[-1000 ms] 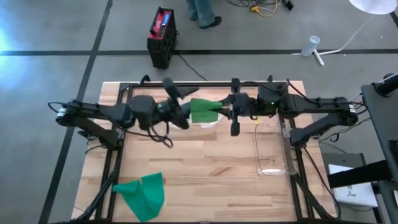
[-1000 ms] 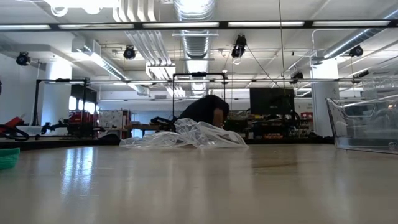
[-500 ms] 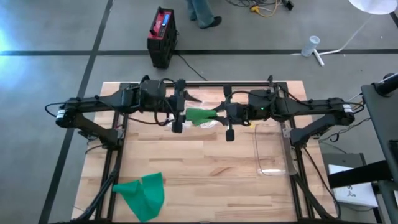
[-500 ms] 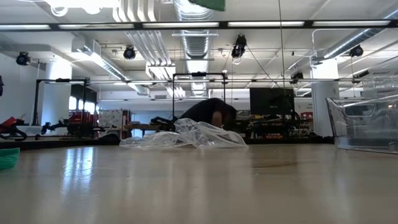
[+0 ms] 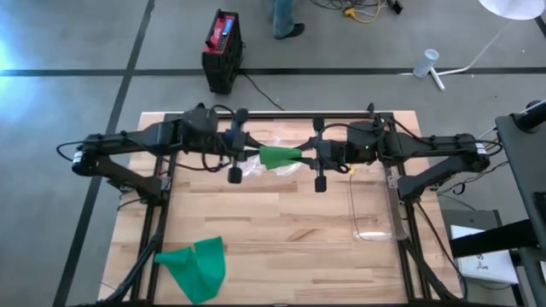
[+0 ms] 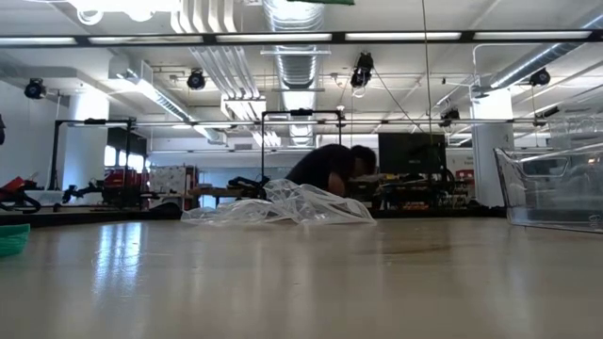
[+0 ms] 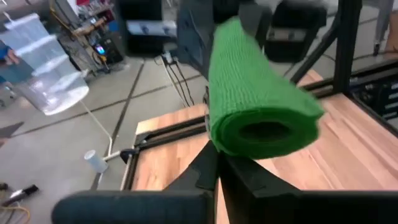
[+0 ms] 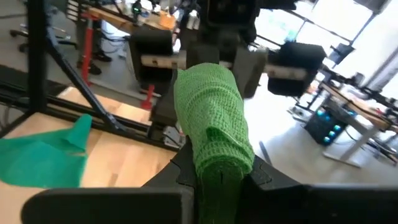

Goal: Roll bandage
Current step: Roll the green bandage

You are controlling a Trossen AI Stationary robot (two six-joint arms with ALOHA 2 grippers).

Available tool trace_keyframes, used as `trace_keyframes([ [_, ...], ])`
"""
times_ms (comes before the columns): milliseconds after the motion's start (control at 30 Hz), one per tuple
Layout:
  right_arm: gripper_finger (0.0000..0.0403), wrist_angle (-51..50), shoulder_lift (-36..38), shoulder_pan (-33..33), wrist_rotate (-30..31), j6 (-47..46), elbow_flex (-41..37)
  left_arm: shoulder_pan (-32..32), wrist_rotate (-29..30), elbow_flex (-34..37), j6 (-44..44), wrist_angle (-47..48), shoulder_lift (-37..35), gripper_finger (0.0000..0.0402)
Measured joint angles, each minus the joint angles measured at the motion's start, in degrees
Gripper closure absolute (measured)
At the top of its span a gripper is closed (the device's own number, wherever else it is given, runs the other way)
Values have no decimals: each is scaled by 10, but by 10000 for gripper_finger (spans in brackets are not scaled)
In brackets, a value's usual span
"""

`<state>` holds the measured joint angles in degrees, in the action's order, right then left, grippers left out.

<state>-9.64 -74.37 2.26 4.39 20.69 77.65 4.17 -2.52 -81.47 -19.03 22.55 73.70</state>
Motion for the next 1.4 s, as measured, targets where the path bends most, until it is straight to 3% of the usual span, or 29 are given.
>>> trace_keyframes([
  [100, 362, 2, 0, 0, 13, -10, 1, 1, -7, 1, -2, 1, -24, 391],
  [267, 362, 18, 1, 0, 16, -16, 1, 12, -16, 39, 13, -21, -72, 337],
  [467, 362, 18, 2, 0, 15, 14, 1, 16, -89, 207, 107, -259, -100, 235],
  [700, 362, 24, -4, 0, -18, 25, 0, 21, -38, 288, 91, -418, -76, 114],
  [867, 362, 20, -7, 0, -18, 25, 0, 22, -24, 287, 88, -435, -55, 68],
  [1000, 362, 18, -4, 0, -18, 30, 0, 24, -19, 286, 88, -442, -58, 63],
  [1133, 362, 15, -8, 0, -18, 59, 0, 28, -21, 285, 144, -470, -44, 83],
  [1300, 362, 27, -26, 0, -18, 64, 2, 28, -27, 278, 132, -497, -15, 134],
  [1400, 362, 27, -34, 0, -18, 74, 8, 28, -28, 278, 130, -503, -3, 191],
])
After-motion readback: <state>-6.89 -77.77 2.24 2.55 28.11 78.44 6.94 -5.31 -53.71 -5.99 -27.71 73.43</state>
